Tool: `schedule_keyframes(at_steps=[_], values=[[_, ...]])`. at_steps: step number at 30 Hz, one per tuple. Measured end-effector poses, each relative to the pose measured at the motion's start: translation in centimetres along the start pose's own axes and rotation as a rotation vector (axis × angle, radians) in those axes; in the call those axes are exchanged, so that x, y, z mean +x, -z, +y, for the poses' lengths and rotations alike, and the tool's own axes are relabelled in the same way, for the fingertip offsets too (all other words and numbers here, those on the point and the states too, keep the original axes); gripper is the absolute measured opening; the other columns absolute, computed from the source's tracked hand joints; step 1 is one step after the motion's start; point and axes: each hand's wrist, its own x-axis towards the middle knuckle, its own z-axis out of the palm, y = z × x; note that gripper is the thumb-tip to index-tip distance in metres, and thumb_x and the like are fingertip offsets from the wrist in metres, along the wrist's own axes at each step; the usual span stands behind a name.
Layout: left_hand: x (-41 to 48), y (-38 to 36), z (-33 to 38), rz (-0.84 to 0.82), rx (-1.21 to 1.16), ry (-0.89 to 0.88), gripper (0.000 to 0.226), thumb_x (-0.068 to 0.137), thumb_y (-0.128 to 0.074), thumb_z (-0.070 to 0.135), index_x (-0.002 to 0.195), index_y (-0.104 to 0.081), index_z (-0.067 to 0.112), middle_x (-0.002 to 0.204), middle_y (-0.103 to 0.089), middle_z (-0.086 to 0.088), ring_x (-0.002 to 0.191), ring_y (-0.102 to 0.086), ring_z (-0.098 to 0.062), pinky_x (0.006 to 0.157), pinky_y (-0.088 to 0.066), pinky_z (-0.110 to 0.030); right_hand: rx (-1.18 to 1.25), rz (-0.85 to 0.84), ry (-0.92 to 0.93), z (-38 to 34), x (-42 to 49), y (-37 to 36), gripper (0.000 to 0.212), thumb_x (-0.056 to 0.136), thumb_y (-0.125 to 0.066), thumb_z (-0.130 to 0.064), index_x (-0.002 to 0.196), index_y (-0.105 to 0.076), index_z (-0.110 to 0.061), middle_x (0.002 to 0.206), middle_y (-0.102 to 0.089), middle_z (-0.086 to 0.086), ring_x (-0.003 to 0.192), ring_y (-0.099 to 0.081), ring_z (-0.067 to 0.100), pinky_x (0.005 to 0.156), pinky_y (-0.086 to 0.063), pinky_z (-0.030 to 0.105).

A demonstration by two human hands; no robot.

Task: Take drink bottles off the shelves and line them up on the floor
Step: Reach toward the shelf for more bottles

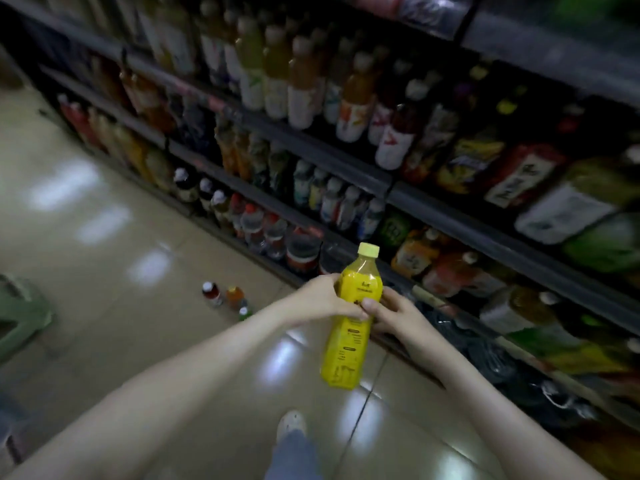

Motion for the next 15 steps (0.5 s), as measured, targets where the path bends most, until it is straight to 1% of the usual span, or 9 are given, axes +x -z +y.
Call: schedule_keyframes(at_steps=[2,4,5,6,8,9,10,13,15], values=[[-0.2,-2.3,4.0,-0.054,0.029,-0.06,0.053,0.053,-0.084,0.038,0.101,-0.065,0.025,0.096,-0.071,0.006,0.089,-0.065,-0.008,0.079,-0.053,-0.024,0.044,0.077,0.018,-0.1,-3.3,2.9,0.035,0.083,-0.063,-0.039,0.114,-0.061,-0.021,0.11,-0.069,0.0,0.099,-0.067,0.016,0.085,-0.056,0.042],[-0.8,-5.4,7.8,-0.128,0.044,-0.115,0.047,0.063,-0.085,0.027,0.104,-0.065,0.022,0.091,-0.069,0.008,0.082,-0.063,-0.004,0.069,-0.051,-0.015,0.023,0.157,0.047,0.0,-7.0,5.8,0.05,0.076,-0.068,-0.054,0.115,-0.063,-0.023,0.111,-0.07,0.0,0.103,-0.066,0.02,0.088,-0.054,0.05],[-1.2,-7.1,9.5,-0.169,0.045,-0.137,0.041,0.069,-0.084,0.02,0.106,-0.065,0.019,0.088,-0.068,0.008,0.079,-0.063,-0.003,0.064,-0.049,-0.012,0.023,0.195,0.06,0.3,-9.0,7.3,0.049,0.076,-0.069,-0.055,0.114,-0.064,-0.024,0.11,-0.071,0.0,0.103,-0.067,0.018,0.087,-0.055,0.047],[-1.5,-8.9,11.0,-0.205,0.044,-0.158,0.038,0.072,-0.081,0.016,0.107,-0.065,0.017,0.087,-0.068,0.008,0.078,-0.063,-0.004,0.061,-0.049,-0.011,0.031,0.228,0.07,0.6,-11.0,8.6,0.042,0.081,-0.067,-0.05,0.113,-0.064,-0.024,0.108,-0.071,-0.001,0.1,-0.067,0.014,0.084,-0.056,0.04],[-2.2,-12.6,13.6,-0.277,0.03,-0.183,0.037,0.077,-0.078,0.013,0.111,-0.064,0.015,0.092,-0.069,0.005,0.086,-0.066,-0.009,0.069,-0.053,-0.016,0.067,0.293,0.095,1.3,-15.1,11.2,0.024,0.089,-0.062,-0.035,0.11,-0.063,-0.023,0.103,-0.073,-0.003,0.093,-0.069,0.009,0.073,-0.056,0.026],[-2.5,-14.3,14.7,-0.318,0.008,-0.193,0.037,0.079,-0.076,0.013,0.113,-0.062,0.015,0.098,-0.07,0.002,0.091,-0.067,-0.012,0.075,-0.054,-0.02,0.077,0.329,0.11,1.5,-17.0,12.4,0.022,0.091,-0.06,-0.032,0.11,-0.063,-0.022,0.101,-0.073,-0.003,0.091,-0.07,0.01,0.071,-0.056,0.023],[-2.7,-15.8,15.7,-0.359,-0.026,-0.202,0.035,0.082,-0.073,0.012,0.115,-0.061,0.015,0.103,-0.07,0.0,0.094,-0.067,-0.013,0.077,-0.054,-0.022,0.079,0.358,0.124,1.7,-18.8,13.7,0.024,0.091,-0.059,-0.032,0.111,-0.064,-0.02,0.101,-0.074,-0.002,0.092,-0.07,0.011,0.07,-0.056,0.023],[-4.0,-19.8,18.3,-0.457,-0.147,-0.229,0.028,0.087,-0.066,0.009,0.114,-0.059,0.017,0.108,-0.068,-0.004,0.091,-0.067,-0.011,0.071,-0.052,-0.02,0.142,0.427,0.151,2.4,-23.5,16.9,0.026,0.091,-0.058,-0.031,0.112,-0.064,-0.017,0.099,-0.074,0.0,0.092,-0.071,0.014,0.07,-0.056,0.024],[-4.6,-21.8,19.6,-0.504,-0.148,-0.239,0.03,0.088,-0.067,0.014,0.116,-0.059,0.017,0.113,-0.067,-0.004,0.094,-0.068,-0.012,0.069,-0.051,-0.019,0.203,0.464,0.168,2.7,-25.9,18.5,0.029,0.088,-0.06,-0.034,0.111,-0.065,-0.016,0.101,-0.074,0.005,0.093,-0.07,0.018,0.072,-0.057,0.028]])
